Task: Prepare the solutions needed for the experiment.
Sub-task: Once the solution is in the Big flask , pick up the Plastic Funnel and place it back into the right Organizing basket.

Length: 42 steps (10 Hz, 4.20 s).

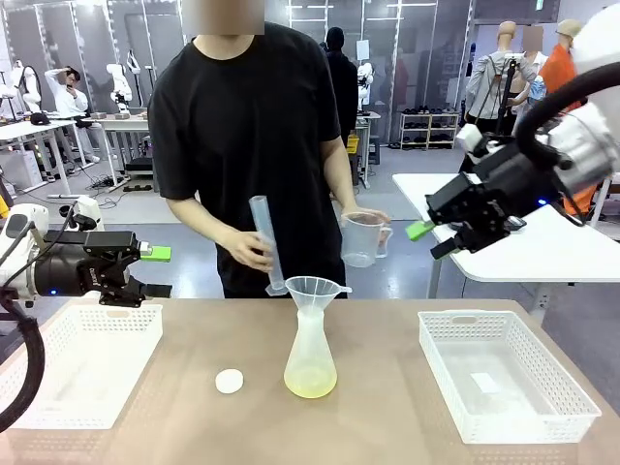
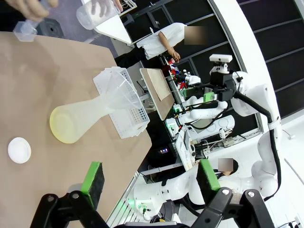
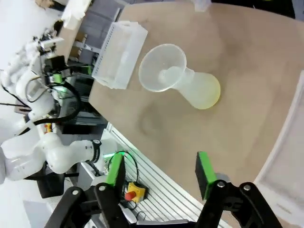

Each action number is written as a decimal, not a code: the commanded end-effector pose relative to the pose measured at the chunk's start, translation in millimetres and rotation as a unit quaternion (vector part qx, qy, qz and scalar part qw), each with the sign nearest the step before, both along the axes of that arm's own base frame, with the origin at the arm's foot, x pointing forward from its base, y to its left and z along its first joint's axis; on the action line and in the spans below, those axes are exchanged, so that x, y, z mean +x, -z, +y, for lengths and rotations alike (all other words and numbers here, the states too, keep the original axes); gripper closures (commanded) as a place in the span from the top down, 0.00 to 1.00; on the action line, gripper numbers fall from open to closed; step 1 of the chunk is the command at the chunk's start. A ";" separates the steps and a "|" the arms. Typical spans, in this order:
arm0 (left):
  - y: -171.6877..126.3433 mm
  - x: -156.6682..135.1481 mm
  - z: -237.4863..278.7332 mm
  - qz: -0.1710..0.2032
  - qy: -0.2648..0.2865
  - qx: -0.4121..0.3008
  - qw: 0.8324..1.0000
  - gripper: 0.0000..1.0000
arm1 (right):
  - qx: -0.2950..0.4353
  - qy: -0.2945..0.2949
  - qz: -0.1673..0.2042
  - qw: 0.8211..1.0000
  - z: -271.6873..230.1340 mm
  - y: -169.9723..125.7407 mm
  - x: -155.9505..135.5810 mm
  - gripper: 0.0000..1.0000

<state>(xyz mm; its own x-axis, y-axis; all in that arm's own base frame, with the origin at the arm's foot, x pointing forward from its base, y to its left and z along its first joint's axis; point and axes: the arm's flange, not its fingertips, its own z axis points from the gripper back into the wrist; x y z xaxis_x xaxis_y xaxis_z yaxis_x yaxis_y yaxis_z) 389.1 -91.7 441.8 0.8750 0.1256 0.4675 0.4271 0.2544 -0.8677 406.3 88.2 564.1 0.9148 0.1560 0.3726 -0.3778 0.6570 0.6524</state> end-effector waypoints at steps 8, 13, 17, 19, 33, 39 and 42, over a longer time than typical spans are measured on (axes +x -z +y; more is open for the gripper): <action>-1.4 0.6 -3.0 0.003 -0.006 -0.017 1.000 1.00 | -0.101 0.014 -0.005 0.995 93.2 4.2 66.5 0.81; -1.4 0.6 -3.0 0.003 -0.006 -0.017 1.000 1.00 | -0.093 -0.016 -0.024 0.995 77.4 2.9 59.0 0.81; -1.4 0.6 -3.0 0.003 -0.006 -0.017 1.000 1.00 | -0.103 -0.038 -0.046 0.993 94.9 16.6 82.4 0.81; -1.4 0.6 -3.0 0.003 -0.006 -0.017 1.000 1.00 | -0.126 -0.035 -0.039 0.991 108.1 34.1 101.5 0.81; -1.4 0.6 -3.0 0.003 -0.006 -0.017 1.000 1.00 | -0.152 -0.191 0.044 0.969 149.6 102.2 158.9 0.81; -1.4 0.6 -3.0 0.003 -0.006 -0.017 1.000 1.00 | -0.158 -0.207 0.075 0.963 160.2 115.7 162.8 0.63; -1.4 0.6 -3.0 0.003 -0.006 -0.017 1.000 1.00 | -0.151 -0.202 0.080 0.964 159.5 114.5 161.3 0.58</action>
<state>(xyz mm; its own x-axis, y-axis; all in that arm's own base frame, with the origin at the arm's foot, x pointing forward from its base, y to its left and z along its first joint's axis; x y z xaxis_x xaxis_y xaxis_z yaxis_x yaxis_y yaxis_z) 389.0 -91.7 441.8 0.8751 0.1254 0.4675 0.4270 0.2546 -0.8676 565.3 246.2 447.1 0.7947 0.5932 0.1290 -0.5628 0.6403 0.5227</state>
